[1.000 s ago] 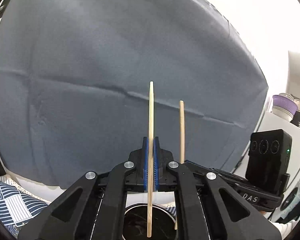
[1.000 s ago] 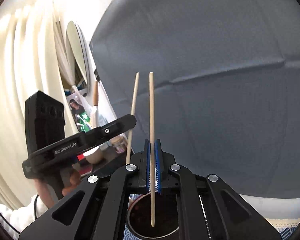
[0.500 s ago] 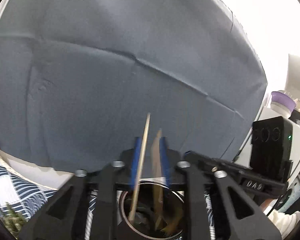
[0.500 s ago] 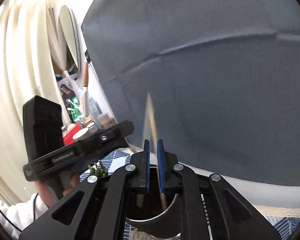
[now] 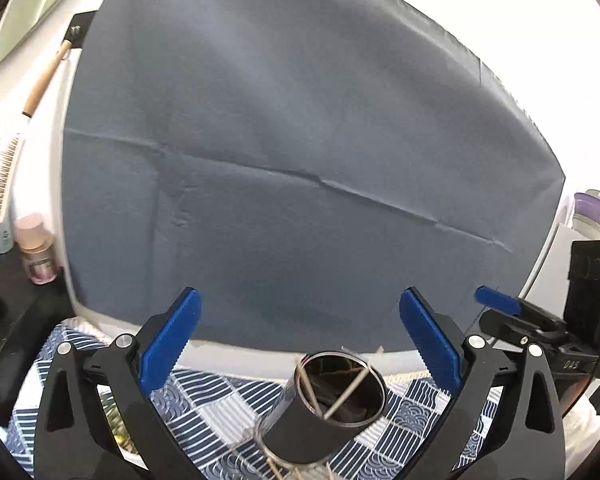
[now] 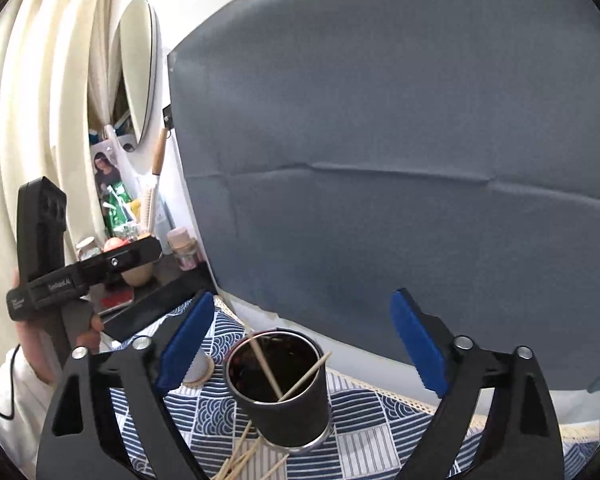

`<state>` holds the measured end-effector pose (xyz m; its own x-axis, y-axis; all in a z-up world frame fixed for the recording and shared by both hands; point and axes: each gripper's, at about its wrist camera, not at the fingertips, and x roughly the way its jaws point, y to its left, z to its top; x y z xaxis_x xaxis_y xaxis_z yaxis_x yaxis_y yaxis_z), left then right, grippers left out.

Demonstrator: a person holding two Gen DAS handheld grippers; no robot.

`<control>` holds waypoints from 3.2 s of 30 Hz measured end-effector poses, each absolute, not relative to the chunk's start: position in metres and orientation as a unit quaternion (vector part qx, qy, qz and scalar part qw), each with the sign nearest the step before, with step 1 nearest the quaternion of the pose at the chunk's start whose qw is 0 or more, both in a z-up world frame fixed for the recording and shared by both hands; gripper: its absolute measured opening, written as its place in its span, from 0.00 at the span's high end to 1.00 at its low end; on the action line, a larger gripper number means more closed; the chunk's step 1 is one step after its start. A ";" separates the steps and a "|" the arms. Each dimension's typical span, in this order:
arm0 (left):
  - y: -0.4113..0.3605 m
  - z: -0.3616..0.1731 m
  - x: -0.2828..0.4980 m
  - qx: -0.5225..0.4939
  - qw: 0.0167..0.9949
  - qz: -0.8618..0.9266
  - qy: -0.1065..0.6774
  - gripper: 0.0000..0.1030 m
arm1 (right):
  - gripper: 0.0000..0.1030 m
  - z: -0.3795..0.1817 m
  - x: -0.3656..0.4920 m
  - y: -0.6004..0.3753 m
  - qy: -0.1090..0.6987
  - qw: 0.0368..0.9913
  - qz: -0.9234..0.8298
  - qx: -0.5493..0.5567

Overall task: Organize utensils
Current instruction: 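Lower both tools back toward the remaining sticks by the cup, then grasp another wooden stick with the left gripper while the right gripper grasps one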

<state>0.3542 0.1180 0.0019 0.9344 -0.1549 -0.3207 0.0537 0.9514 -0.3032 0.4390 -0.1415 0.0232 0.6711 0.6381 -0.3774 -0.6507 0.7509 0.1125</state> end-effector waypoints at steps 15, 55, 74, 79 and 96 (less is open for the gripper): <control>0.108 -0.037 0.297 -0.130 0.952 -0.042 0.274 0.06 | 0.13 0.007 0.383 -0.157 0.254 0.914 0.317 -0.024; 0.056 -0.229 0.262 -0.020 0.850 -0.049 0.524 0.06 | 0.12 -0.231 0.303 -0.113 0.502 0.807 0.258 -0.174; 0.045 -0.241 0.313 0.008 0.821 -0.004 0.571 0.04 | 0.12 -0.230 0.346 -0.143 0.565 0.792 0.190 -0.132; 0.046 -0.241 0.330 0.003 0.814 0.003 0.581 0.04 | 0.17 -0.230 0.364 -0.147 0.579 0.789 0.167 -0.119; 0.092 -0.226 0.349 -0.033 0.818 0.036 0.573 0.82 | 0.95 -0.217 0.410 -0.173 0.586 0.792 0.140 -0.101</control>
